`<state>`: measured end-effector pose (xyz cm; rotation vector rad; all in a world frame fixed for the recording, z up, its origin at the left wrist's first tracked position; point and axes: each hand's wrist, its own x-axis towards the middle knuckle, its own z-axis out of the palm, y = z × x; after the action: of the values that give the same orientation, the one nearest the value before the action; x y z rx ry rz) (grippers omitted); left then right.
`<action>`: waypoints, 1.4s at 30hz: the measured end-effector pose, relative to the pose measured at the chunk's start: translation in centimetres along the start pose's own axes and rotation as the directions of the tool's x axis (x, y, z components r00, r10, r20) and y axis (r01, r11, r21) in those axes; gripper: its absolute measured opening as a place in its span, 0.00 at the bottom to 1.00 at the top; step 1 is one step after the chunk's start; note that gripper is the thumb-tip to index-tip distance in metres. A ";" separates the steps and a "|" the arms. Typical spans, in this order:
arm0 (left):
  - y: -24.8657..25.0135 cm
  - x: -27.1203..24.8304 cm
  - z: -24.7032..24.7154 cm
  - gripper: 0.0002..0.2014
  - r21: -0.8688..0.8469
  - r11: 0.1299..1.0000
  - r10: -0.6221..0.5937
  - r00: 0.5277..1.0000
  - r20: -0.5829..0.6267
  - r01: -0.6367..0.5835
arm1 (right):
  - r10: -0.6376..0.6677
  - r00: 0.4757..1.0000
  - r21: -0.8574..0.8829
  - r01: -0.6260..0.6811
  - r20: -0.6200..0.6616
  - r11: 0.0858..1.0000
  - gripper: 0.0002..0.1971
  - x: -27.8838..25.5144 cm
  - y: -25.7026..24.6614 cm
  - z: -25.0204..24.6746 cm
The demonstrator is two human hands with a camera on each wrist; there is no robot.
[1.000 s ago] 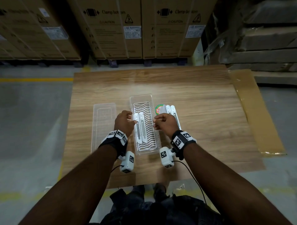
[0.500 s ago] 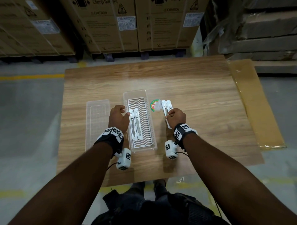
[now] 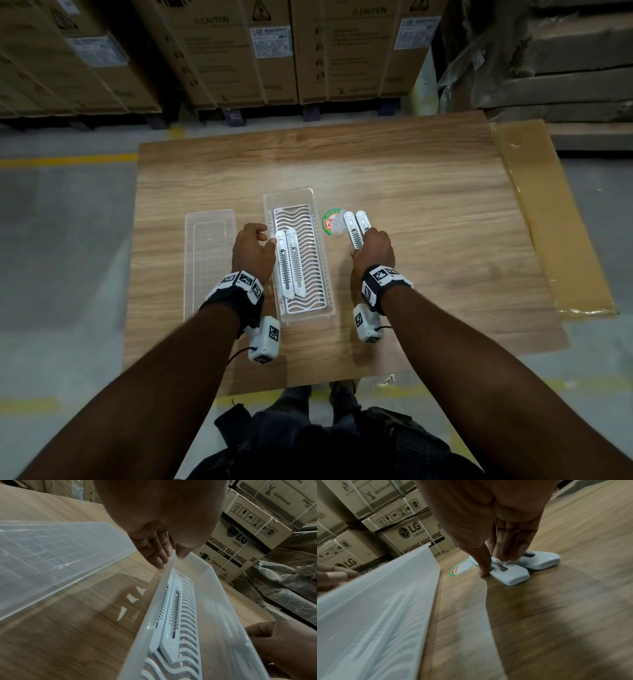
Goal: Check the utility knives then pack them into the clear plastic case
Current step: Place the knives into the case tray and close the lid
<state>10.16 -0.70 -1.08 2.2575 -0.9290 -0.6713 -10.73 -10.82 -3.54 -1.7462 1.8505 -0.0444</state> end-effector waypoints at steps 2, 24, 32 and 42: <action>-0.1 -0.2 0.0 0.15 -0.006 1.000 -0.012 1.000 0.019 0.012 | 0.019 0.999 -0.022 -0.019 0.029 1.000 0.20 0.0 -0.2 -0.1; -0.4 -1.4 -0.8 0.16 -0.080 0.995 -0.060 0.998 0.026 0.062 | -0.148 0.969 0.634 -0.012 0.199 0.773 0.12 -3.8 -5.8 -0.3; -1.1 -1.0 -1.4 0.15 -0.147 0.987 -0.067 0.997 0.040 0.072 | -0.225 0.967 0.067 0.219 0.119 0.973 0.09 -6.8 -7.7 0.4; -2.1 -1.2 -2.3 0.25 -0.144 0.987 -0.051 0.987 0.155 0.074 | -0.218 0.960 -0.159 0.246 0.175 0.956 0.06 -8.4 -8.7 1.9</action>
<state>11.86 2.15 -0.70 2.1338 -0.8508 -0.9198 -2.30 -3.62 1.72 -2.0236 1.5705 0.1680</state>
